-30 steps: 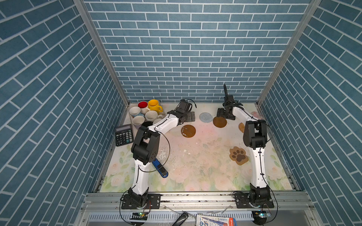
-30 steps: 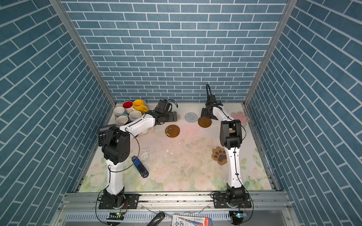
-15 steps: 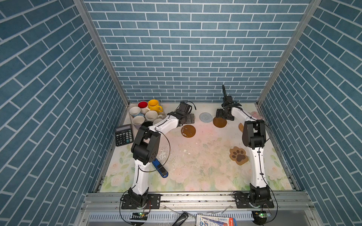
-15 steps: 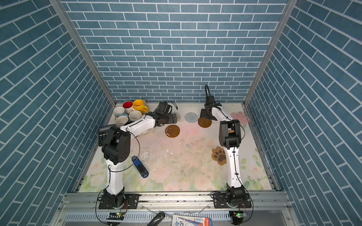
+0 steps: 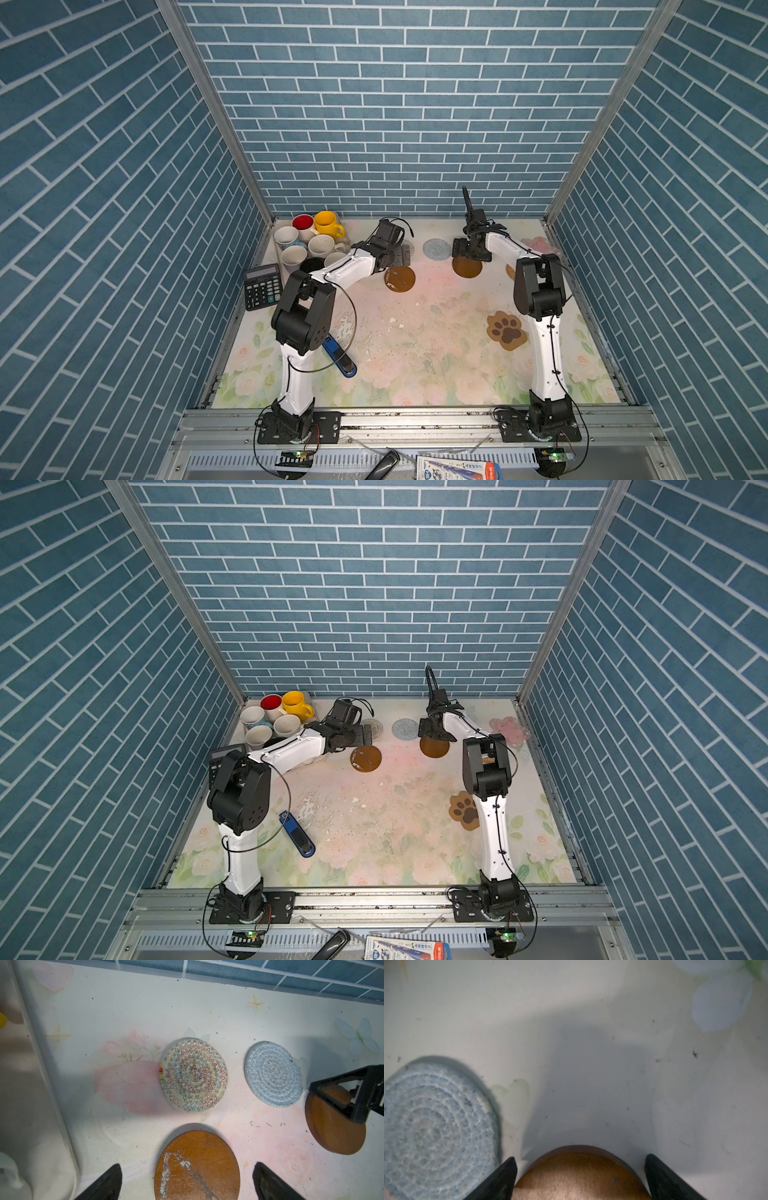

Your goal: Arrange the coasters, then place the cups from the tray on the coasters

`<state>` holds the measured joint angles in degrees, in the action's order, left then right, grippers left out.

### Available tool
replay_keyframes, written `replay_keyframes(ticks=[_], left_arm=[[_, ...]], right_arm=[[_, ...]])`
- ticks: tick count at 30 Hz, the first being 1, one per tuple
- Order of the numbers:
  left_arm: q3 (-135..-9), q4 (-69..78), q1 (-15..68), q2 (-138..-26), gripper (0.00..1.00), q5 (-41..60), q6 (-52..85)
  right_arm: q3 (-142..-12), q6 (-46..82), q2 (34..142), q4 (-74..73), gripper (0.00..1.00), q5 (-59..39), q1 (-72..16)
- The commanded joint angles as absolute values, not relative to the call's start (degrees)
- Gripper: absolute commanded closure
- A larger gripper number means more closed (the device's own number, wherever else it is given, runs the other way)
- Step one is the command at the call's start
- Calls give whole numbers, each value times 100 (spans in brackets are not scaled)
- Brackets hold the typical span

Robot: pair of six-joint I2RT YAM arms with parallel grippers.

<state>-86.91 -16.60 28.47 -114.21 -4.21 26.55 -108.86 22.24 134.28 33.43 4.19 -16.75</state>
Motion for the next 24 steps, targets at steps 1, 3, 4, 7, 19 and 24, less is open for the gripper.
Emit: replay_keyframes(ticks=[1, 3, 4, 7, 19, 24], left_arm=[[-8475, -1523, 2855, -11168, 1, -466, 2724], [-8377, -1487, 2869, -11107, 1, -482, 2733], [-8329, -1479, 2871, -11071, 1, -484, 2742], [-8164, -1409, 2891, -10980, 1, -524, 2742], [-7752, -1212, 3050, -10793, 1, -586, 2741], [-7674, -1178, 3171, -10749, 1, -711, 2602]], right_arm=[[-10458, 2398, 12993, 3354, 4, 467, -1761], [-10264, 2442, 12855, 3324, 5, 485, -1812], [-10160, 2467, 12773, 3307, 5, 501, -1845], [-9878, 2535, 12604, 3264, 5, 536, -1936], [-9002, 2659, 11708, 3238, 5, 505, -2241], [-8798, 2643, 11155, 3262, 4, 312, -2088]])
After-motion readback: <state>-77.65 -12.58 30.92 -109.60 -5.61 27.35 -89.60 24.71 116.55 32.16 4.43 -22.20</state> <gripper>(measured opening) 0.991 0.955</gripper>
